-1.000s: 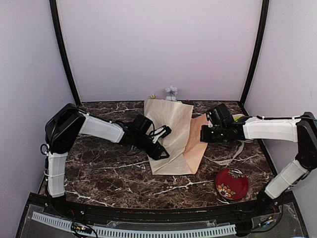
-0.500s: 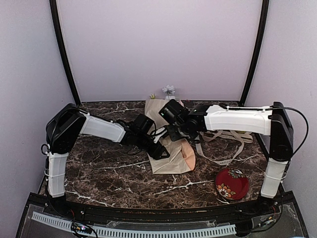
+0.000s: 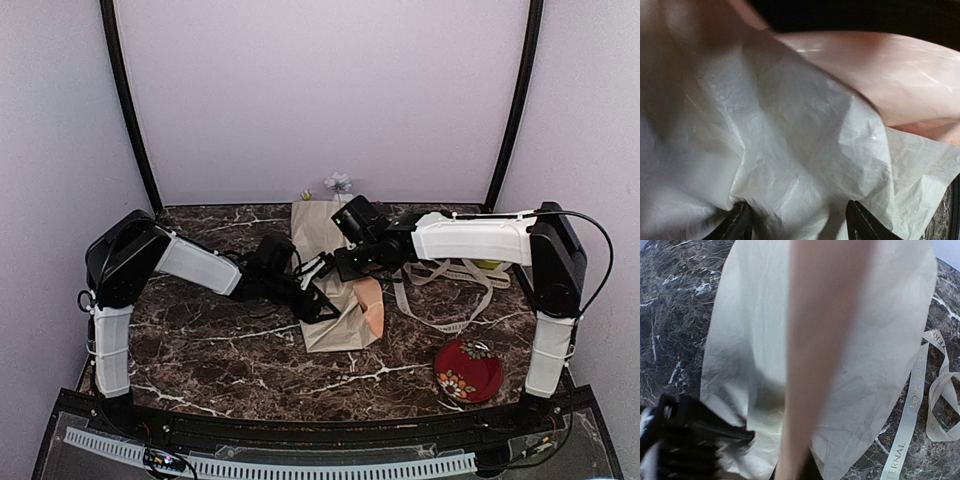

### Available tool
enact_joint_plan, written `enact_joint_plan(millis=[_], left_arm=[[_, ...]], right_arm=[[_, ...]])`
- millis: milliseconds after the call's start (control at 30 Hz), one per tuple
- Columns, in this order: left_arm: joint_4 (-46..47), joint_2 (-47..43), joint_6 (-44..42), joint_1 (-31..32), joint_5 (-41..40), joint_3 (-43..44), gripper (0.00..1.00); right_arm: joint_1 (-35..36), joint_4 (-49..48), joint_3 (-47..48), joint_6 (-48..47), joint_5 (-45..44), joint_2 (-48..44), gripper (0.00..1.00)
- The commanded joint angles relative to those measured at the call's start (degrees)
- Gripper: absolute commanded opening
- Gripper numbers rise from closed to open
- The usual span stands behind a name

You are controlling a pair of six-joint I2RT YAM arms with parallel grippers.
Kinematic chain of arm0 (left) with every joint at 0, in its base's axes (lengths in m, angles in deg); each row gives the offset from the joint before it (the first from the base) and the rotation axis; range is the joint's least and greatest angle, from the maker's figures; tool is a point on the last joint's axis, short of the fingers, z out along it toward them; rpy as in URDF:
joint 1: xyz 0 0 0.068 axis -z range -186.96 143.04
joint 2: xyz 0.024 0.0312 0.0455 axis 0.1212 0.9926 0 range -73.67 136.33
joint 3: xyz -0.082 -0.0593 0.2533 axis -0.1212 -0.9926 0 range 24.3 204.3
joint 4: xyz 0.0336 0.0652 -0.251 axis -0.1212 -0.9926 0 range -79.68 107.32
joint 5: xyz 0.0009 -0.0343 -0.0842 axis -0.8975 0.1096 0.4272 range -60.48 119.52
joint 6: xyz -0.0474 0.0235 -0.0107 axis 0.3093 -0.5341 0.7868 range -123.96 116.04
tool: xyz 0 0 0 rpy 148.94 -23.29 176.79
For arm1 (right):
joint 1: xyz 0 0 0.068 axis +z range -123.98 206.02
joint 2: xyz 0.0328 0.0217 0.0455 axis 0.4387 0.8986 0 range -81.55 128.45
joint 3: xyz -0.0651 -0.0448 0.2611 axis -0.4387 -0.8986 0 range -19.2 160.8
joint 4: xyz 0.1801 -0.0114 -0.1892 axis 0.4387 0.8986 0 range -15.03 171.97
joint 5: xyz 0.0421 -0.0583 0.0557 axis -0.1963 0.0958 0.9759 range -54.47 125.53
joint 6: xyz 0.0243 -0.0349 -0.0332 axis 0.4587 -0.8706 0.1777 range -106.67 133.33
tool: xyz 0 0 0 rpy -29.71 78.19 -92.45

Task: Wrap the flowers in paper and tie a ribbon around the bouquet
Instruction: Fold the two-thirds-folded wrapping paper at the center of the board.

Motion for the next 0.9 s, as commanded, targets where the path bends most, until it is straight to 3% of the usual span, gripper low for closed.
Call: enact_joint_plan(millis=[0, 233, 400, 467, 567, 700, 867], left_arm=[[6.75, -4.58, 2.01, 0.41, 7.38, -5.00, 0.66], [18.77, -8.33, 6.99, -0.63, 14.17, -11.00, 0.67], [18.10, -13.62, 8.32, -1.89, 14.50, -12.85, 0.65], [18.75, -16.45, 10.03, -3.78, 12.38, -14.73, 0.64], [13.05, -16.89, 9.94, -6.61, 2.37, -12.59, 0.60], [1.03, -8.59, 7.81, -7.08, -5.70, -2.99, 0.56], [-3.82, -1.20, 9.72, -7.04, -10.77, 3.62, 0.55]], right_arm=[[-2.92, -8.04, -3.11, 2.78, 7.70, 0.60, 0.00], [-3.71, -8.52, -4.15, 2.43, 9.51, 3.42, 0.00], [-3.78, -6.51, -4.01, 2.20, 7.86, 5.02, 0.00], [-3.75, -6.04, -4.67, 1.97, 6.93, 4.35, 0.00], [-3.38, -6.24, -5.54, 1.04, 6.44, 3.12, 0.00], [-1.48, -3.42, -3.91, -1.07, 1.40, 3.28, 0.00], [1.59, -0.15, -2.39, -2.97, -6.23, 2.66, 0.00]])
